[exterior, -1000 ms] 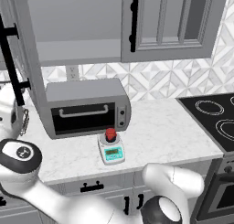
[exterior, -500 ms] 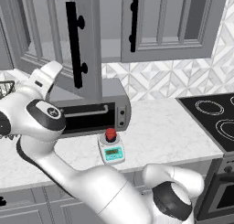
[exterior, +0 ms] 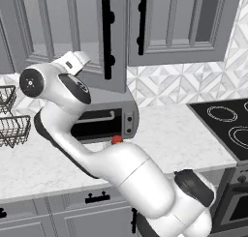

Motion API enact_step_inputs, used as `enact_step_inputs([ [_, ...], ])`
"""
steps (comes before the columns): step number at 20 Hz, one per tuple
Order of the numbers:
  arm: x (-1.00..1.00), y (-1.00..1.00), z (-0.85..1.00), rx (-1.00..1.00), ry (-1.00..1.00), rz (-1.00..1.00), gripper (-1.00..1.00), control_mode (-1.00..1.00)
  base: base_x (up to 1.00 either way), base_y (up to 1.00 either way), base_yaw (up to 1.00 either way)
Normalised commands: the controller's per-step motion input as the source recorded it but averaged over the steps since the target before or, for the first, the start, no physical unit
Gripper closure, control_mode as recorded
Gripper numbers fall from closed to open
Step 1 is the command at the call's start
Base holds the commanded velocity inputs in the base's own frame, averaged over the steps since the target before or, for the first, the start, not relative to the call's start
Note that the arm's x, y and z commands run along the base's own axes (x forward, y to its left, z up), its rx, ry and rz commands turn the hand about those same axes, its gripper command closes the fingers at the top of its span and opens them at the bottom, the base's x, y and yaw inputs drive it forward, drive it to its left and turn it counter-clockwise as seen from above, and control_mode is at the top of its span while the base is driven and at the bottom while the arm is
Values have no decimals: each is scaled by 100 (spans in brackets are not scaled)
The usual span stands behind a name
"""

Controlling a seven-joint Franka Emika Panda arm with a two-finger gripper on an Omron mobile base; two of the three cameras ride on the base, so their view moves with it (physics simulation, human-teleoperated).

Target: Pick the jam and place it on the digital scale for weighing, and close the cabinet.

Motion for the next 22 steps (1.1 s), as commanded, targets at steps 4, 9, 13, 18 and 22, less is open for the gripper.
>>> enact_step_inputs([
  [4,90,-68,0,29,0,15,-100,-100,0,0,0],
  [9,90,-66,0,27,0,18,-100,-100,0,0,0],
  [13,81,-57,0,24,0,17,-100,-100,0,0,0],
  [18,96,-27,-1,17,-5,9,-100,-100,0,0,0],
  [22,100,-1,0,10,-1,1,-100,-100,0,0,0],
])
